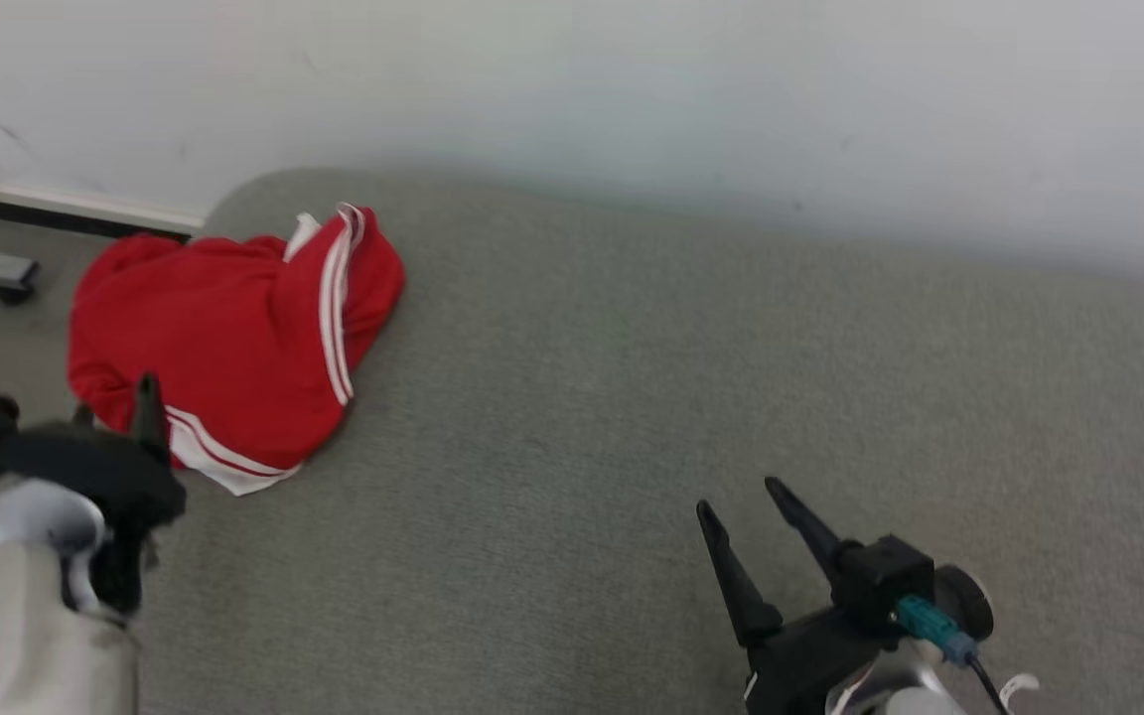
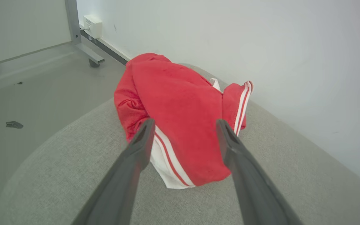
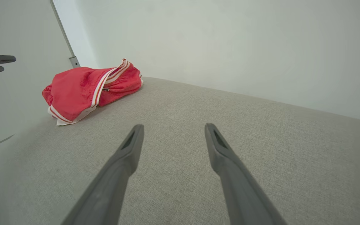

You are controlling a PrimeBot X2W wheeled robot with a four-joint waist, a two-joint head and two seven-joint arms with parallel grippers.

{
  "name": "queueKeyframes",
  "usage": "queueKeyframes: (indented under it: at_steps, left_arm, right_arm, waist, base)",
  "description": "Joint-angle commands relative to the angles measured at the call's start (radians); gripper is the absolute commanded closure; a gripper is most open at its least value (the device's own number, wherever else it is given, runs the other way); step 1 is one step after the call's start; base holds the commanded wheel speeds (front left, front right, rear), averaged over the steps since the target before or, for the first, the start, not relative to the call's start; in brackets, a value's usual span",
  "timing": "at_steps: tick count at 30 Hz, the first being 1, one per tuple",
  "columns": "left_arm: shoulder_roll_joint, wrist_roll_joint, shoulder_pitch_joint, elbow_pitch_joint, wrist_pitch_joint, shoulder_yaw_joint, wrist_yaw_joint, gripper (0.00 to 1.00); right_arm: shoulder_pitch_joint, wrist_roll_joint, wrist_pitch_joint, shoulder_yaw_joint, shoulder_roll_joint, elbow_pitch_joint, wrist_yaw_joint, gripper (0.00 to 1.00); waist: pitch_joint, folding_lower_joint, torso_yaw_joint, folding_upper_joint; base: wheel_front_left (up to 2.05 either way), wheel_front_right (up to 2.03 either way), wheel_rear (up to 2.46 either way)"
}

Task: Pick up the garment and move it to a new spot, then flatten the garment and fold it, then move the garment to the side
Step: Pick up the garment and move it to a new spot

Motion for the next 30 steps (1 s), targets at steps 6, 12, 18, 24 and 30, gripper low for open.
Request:
queueKeyframes:
  at_steps: [6,12,18,24,30]
  left_arm:
    - [0.063,-0.016,-0.136,0.076,0.084,0.015,0.026,0.0]
    - [0.114,0.0,-0.189,0.151,0.106,0.01,0.062,0.0]
    - [0.129,0.021,-0.193,0.18,0.099,-0.018,0.068,1.0]
    - [0.18,0.039,-0.209,0.163,0.089,-0.036,0.046,1.0]
    - [0.239,0.053,-0.242,0.09,0.106,-0.058,0.016,1.0]
  right_arm:
    - [-0.03,-0.064,0.064,-0.011,-0.003,-0.136,-0.002,0.0]
    - [-0.008,-0.096,0.108,-0.027,-0.003,-0.239,-0.002,0.0]
    - [0.014,-0.095,0.129,-0.053,-0.002,-0.285,-0.002,0.0]
    - [0.005,-0.06,0.109,-0.047,-0.002,-0.272,-0.002,0.0]
    - [0.013,-0.014,0.059,-0.041,-0.002,-0.211,-0.002,0.0]
  waist:
    - [0.256,-0.0001,-0.157,-0.0001]
    - [0.341,-0.0001,-0.186,-0.0001]
    - [0.352,-0.0001,-0.178,-0.0001]
    - [0.313,-0.0001,-0.163,-0.0001]
    - [0.217,-0.0001,-0.158,-0.0001]
  base:
    - [0.0,0.0,0.0]
    - [0.0,0.0,0.0]
    - [0.0,0.0,0.0]
    - [0.0,0.0,0.0]
    - [0.0,0.0,0.0]
